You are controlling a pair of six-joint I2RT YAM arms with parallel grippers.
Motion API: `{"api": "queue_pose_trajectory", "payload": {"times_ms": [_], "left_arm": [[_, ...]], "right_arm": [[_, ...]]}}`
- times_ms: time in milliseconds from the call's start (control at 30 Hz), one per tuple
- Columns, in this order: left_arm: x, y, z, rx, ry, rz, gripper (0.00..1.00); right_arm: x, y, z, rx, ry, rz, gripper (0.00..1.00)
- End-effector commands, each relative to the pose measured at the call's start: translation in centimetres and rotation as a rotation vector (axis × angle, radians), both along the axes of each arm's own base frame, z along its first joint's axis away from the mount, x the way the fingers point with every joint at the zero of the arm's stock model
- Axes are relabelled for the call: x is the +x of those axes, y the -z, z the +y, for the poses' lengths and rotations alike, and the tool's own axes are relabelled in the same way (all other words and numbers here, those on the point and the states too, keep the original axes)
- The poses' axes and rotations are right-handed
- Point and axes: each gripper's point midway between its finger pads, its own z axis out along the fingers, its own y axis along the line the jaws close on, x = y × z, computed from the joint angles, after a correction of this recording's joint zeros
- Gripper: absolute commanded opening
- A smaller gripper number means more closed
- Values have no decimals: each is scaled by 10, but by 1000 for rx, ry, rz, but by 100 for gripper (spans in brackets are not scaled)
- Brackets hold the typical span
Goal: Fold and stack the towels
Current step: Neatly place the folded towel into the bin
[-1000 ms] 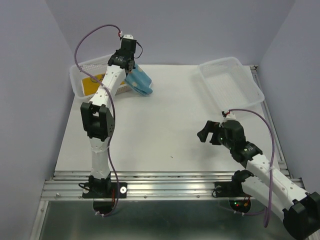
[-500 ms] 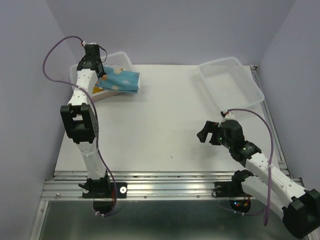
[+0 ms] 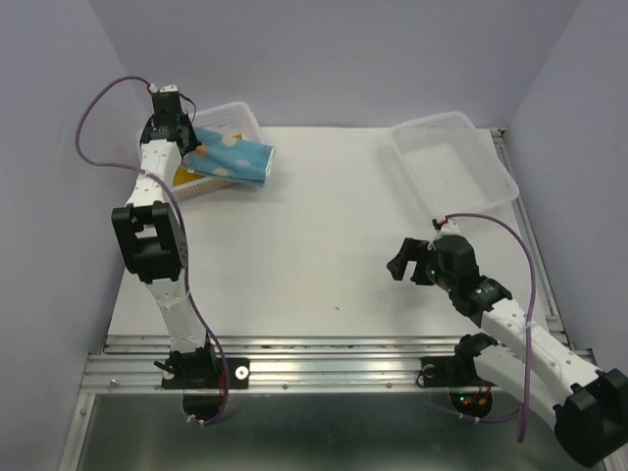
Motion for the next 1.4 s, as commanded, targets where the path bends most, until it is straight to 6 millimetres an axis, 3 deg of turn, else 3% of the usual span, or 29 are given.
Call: {"api": "queue_pose_trajectory", "payload": {"times_ms": [0,267,433,567,833,933,1033,1167,1367], "left_arm": [[15,-58,-18,-67,89,-171,0],[30,-56,-3,-44,17,-166,0],[45,-68,4,-55,1,-194,0],[48,-53,16,-85,-40,-168,0],[27,-8,65,-143,-203,-80,0],[12,6,72,-169,-234,-54,0],[4,3,77,-156,-269,-69,0],[-10,14,78,-177,-328,-61,0],[-23,6,89,-151,-407,-73,0]], "right_arm": [[14,-28,1,6,16,-84,100],[16,-31,0,4,23,-91,100],[17,-29,-2,-7,37,-83,100],[20,-30,-3,-13,43,-84,100],[21,-27,0,-16,32,-75,100],[22,-24,4,-8,15,-68,100],[22,-22,6,-7,8,-63,100],[22,-19,6,-10,9,-54,100],[22,-19,5,-10,10,-61,100]]}}
